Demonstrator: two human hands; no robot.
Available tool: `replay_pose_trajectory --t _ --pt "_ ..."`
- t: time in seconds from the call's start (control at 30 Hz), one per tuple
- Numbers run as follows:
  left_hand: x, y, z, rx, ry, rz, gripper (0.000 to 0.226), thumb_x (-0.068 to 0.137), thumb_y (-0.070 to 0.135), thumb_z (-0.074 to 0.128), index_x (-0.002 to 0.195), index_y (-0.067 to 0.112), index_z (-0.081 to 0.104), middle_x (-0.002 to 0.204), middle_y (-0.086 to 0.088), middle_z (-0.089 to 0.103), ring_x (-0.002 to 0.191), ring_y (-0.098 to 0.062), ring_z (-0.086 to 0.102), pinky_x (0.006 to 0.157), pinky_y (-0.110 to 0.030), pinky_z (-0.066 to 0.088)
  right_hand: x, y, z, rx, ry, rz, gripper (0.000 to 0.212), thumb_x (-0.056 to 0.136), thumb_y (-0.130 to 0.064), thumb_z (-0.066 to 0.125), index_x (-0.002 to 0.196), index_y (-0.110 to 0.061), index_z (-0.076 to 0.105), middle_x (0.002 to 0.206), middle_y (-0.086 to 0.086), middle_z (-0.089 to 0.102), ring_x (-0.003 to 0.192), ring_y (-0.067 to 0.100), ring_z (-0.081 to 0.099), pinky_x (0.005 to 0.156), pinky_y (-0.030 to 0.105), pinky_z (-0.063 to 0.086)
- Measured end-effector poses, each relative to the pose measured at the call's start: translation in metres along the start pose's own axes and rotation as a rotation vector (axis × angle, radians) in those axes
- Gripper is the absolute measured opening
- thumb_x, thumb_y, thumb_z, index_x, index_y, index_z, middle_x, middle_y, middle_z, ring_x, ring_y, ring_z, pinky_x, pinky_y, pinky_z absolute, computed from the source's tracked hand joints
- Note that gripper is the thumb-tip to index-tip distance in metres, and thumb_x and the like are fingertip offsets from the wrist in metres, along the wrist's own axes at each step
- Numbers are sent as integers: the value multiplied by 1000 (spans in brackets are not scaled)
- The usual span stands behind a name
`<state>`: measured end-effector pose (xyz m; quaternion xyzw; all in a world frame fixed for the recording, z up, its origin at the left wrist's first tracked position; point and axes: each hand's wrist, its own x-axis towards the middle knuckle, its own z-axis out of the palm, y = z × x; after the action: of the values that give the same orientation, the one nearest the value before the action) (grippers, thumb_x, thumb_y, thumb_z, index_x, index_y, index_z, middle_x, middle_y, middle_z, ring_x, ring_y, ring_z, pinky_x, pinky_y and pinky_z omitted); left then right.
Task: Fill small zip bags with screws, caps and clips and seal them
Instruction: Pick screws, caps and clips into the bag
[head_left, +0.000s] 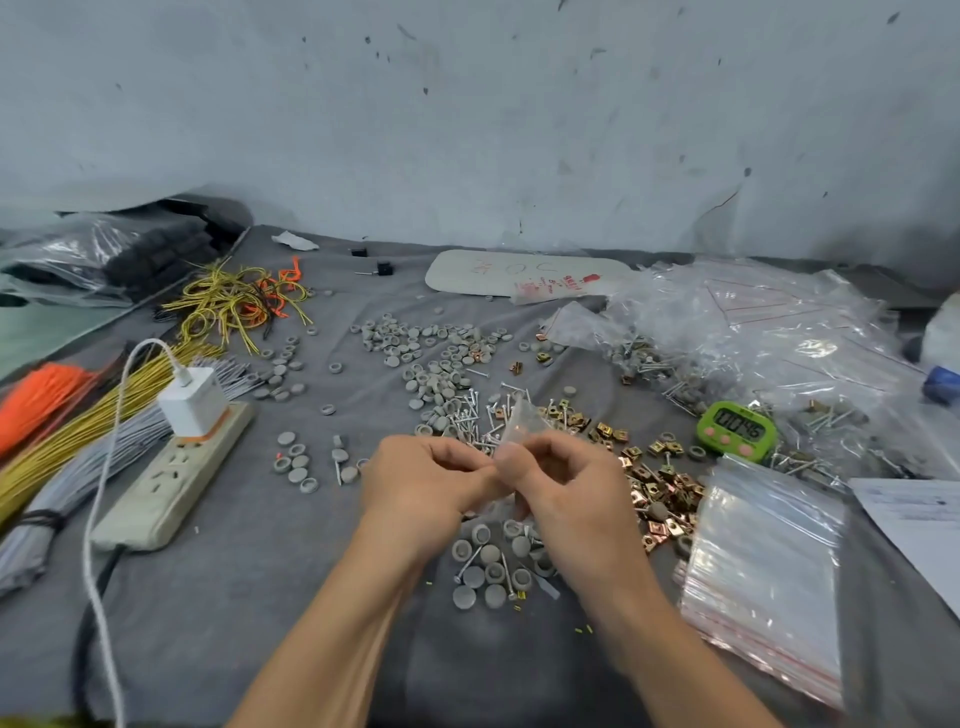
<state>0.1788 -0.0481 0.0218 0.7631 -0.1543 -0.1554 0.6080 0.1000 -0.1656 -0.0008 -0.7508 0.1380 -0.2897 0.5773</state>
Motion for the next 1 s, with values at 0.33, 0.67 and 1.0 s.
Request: replay_pose_trajectory --t 0.33,0.67,1.0 --pt "-4 -3 -1 -26 -238 -50 28 69 3 89 56 14 66 57 -6 65 55 -12 53 56 -19 42 8 -1 -17 75 -236 83 31 93 -11 66 63 -12 70 52 9 58 45 21 55 44 26 40" --pt "-8 6 4 -627 -556 -216 37 97 12 49 117 -15 66 103 -29 63 95 -37 64 99 -53 49 7 -15 -23 505 -314 118 22 82 -17 66 62 -15 74 53 -2 58 44 4 50 47 14 44" --pt "-10 3 19 -449 -192 -23 27 99 7 54 76 5 67 67 -9 66 62 -17 60 59 -26 49 17 -5 -19 259 -220 25 22 88 -10 70 67 -13 76 55 2 59 47 8 48 46 17 39"
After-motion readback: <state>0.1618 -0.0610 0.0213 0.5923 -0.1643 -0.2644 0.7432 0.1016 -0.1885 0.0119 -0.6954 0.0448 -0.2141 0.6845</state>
